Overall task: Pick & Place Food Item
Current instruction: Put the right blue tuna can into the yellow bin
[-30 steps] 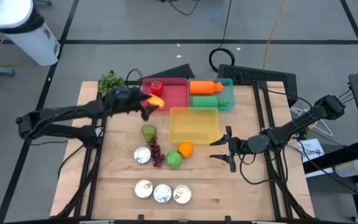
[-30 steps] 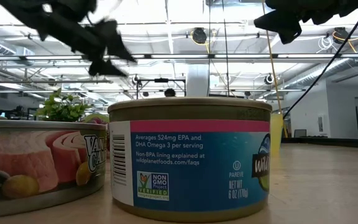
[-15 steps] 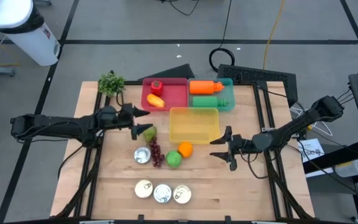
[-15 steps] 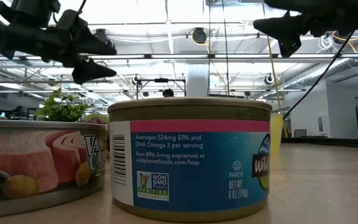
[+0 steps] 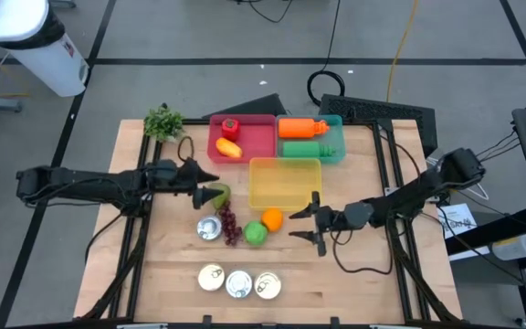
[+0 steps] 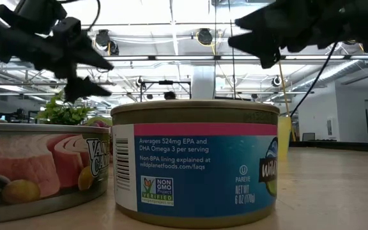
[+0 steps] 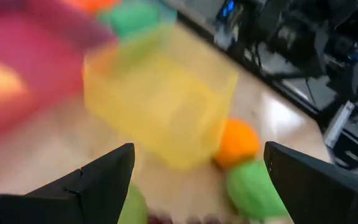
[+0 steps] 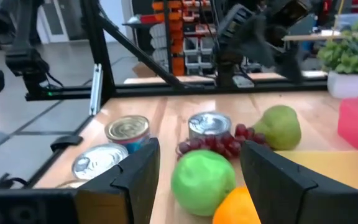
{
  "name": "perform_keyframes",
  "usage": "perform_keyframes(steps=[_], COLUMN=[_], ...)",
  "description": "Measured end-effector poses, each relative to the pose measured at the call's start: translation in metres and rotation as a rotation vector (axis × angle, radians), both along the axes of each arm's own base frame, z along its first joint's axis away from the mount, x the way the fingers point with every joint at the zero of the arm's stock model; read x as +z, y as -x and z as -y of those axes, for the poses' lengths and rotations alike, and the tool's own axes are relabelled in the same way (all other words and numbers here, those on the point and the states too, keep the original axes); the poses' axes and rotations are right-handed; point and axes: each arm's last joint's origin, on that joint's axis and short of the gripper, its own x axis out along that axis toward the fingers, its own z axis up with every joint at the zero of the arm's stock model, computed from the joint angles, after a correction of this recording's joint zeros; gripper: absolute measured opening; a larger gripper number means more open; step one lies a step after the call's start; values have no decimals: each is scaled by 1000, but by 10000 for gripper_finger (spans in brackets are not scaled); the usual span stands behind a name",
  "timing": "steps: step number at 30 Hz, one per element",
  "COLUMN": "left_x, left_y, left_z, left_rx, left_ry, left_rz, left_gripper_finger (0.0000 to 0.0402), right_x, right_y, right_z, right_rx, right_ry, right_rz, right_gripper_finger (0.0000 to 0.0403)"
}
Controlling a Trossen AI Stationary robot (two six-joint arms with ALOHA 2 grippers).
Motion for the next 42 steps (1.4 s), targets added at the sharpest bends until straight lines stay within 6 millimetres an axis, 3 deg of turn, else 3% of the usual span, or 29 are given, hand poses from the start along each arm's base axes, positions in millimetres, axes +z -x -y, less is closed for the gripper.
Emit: perform_keyframes(steps=[5,9,14,18,26,30,33,38,42], left_x=[-13,-19,-16,-14,4,-3,4,16,20], left_y=[5,9,8,7,-8,-23,-45,-88,-115], left_z=[17,32,40,44,69,91,109,136,149], left_rx=[-5,31,26,3,-237,-307,-377,-562,-615], left_ry=[152,111,0,17,-69,-115,-135,-240,-331], left_rz=[-167,-234,-197,-175,77,117,89,-52,-142], left_gripper_finger=[356,348,345,349,327,314,305,295,287], right_x=[-2,-2,-4,10,25,26,25,26,23], right_y=[0,0,-2,-7,-24,-26,-26,-26,-27], right_z=[1,1,-1,-16,-46,-45,-43,-40,-37], right_rx=[-6,-5,10,164,249,243,209,186,171], right_ry=[-10,-6,-60,-67,36,69,85,87,74], right_rz=[-22,-34,-52,-33,-179,-177,-182,-186,-220], right_gripper_finger=[208,208,208,208,208,208,208,208,208])
